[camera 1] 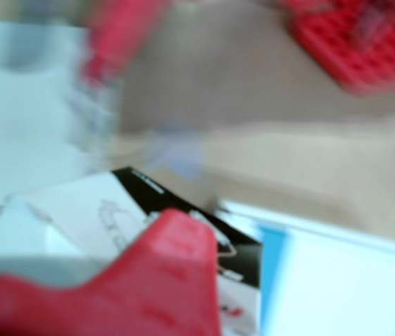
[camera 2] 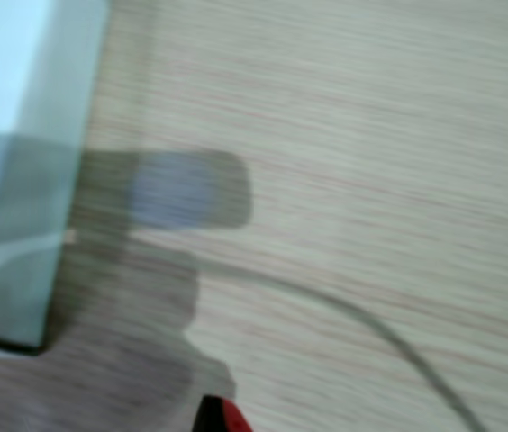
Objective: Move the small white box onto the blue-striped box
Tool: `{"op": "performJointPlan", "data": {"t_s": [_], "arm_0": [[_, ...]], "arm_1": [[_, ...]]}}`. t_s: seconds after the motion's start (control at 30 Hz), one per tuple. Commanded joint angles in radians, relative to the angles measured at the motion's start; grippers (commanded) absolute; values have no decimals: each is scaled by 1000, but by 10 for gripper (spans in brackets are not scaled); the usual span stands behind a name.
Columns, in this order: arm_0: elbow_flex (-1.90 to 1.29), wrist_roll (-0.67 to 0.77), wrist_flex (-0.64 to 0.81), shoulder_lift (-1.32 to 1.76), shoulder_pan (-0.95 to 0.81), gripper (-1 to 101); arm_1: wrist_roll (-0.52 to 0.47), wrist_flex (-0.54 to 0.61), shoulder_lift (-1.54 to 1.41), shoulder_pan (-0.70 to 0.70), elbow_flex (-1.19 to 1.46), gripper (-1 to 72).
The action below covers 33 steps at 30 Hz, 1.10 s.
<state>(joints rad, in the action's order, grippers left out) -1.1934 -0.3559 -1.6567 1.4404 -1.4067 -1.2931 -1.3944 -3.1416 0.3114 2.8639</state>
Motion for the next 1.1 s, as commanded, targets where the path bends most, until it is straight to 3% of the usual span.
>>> {"op": "performJointPlan", "data": {"t_s": [0.0, 0.4, 0.57, 0.63, 0.93, 1.0, 1.03, 1.07], "arm_0": [[-63, 28, -18, 100, -71, 233], [-225, 40, -5, 124, -350, 235], [-264, 52, -17, 190, -405, 320], [-296, 28, -17, 201, -394, 308], [-236, -34, -20, 495, -173, 279], [-241, -71, -20, 581, -25, 255], [-253, -118, -20, 609, 130, 107], [-258, -153, -20, 606, 331, -2]], "arm_1": [[11, -15, -26, 34, -11, 531], [14, 9, -21, 35, -11, 531], [-5, 9, -12, 25, -11, 516], [-5, 11, -12, 29, -11, 514], [18, 17, -12, 51, -11, 514], [23, 17, -12, 54, -11, 514], [25, 14, -12, 54, -11, 506], [29, 14, -12, 55, -11, 415]]}}
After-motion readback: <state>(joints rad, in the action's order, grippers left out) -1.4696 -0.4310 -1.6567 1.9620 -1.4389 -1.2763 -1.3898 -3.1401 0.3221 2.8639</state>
